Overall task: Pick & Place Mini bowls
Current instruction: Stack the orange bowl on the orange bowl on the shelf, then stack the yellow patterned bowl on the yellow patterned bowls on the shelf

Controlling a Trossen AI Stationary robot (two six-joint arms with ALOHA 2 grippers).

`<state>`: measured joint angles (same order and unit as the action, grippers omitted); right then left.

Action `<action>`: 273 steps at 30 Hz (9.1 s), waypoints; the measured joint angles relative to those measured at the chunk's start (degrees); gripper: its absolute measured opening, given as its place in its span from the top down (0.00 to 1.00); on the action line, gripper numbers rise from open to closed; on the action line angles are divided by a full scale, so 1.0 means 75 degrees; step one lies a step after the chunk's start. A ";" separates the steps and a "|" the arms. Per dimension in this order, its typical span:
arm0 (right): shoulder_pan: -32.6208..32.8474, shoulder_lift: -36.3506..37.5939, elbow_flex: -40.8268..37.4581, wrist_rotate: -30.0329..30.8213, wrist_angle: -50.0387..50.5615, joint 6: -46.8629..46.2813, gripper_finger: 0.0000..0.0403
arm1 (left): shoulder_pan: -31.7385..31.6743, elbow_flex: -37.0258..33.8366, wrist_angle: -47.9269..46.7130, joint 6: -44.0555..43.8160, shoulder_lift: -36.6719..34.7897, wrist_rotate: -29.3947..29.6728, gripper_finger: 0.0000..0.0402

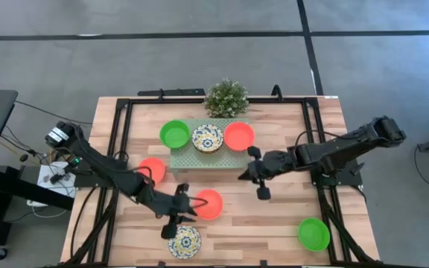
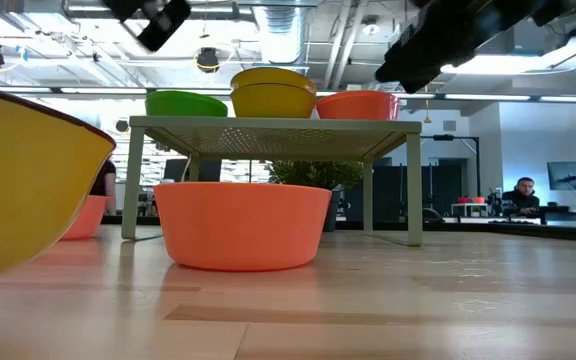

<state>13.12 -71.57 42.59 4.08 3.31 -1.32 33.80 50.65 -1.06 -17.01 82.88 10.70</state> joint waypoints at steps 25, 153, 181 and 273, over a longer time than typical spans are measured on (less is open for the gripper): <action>0.1332 -0.3213 0.1582 -0.0769 -0.1934 0.1061 0.73 | 0.0350 0.0003 -0.0069 -0.0297 -0.0508 0.0428 0.74; -0.1428 -0.1740 0.4800 0.1635 0.6730 0.0834 0.86 | 0.0323 -0.0385 0.0326 0.0093 -0.0499 0.0577 0.75; -0.0157 -0.1369 0.5861 0.1686 0.7116 0.0363 0.90 | 0.0323 -0.0382 0.1037 0.0027 -0.0505 0.0577 0.75; 0.0580 0.2261 -0.1521 0.0052 0.0510 0.0650 0.99 | -0.4199 0.2087 -0.2404 -0.1555 -0.1665 0.1588 0.96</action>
<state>17.47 -54.61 31.18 4.47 7.13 3.55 2.31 66.30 -19.09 -28.67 70.39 22.61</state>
